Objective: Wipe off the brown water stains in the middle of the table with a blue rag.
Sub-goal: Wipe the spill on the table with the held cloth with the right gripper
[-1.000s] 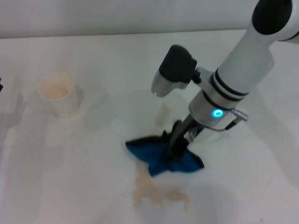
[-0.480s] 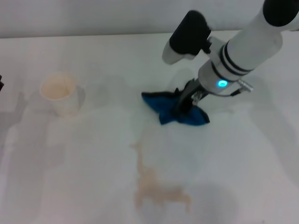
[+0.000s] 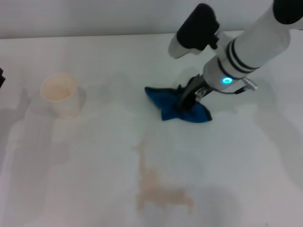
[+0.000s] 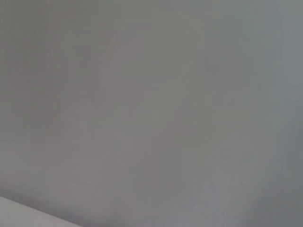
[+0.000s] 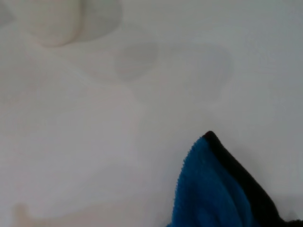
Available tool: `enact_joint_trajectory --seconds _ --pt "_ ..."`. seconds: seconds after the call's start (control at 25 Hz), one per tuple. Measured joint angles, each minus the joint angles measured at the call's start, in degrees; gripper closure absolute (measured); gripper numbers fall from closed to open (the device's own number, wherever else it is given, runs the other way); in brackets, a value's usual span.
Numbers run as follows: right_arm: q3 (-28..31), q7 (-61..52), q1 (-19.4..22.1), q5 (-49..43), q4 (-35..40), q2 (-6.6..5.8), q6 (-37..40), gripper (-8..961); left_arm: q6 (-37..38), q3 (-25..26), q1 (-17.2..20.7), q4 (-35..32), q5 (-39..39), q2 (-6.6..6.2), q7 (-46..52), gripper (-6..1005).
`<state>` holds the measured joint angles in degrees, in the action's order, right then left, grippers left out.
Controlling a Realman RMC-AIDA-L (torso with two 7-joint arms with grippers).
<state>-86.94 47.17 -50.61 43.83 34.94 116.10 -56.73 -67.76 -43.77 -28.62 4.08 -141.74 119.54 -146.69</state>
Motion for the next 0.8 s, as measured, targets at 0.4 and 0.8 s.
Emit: enact_joint_trajectory --seconds 0.4,0.8 --pt "-11.38 10.86 -1.51 18.41 0.61 0.12 -5.41 839 0.09 0.0 -0.69 -0.04 -0.03 -0.01 0.0 107" --pt "-19.88 15.13 -2.16 23.55 0.85 0.09 -14.08 839 0.09 0.0 -0.67 -0.04 0.05 -0.01 0.0 108"
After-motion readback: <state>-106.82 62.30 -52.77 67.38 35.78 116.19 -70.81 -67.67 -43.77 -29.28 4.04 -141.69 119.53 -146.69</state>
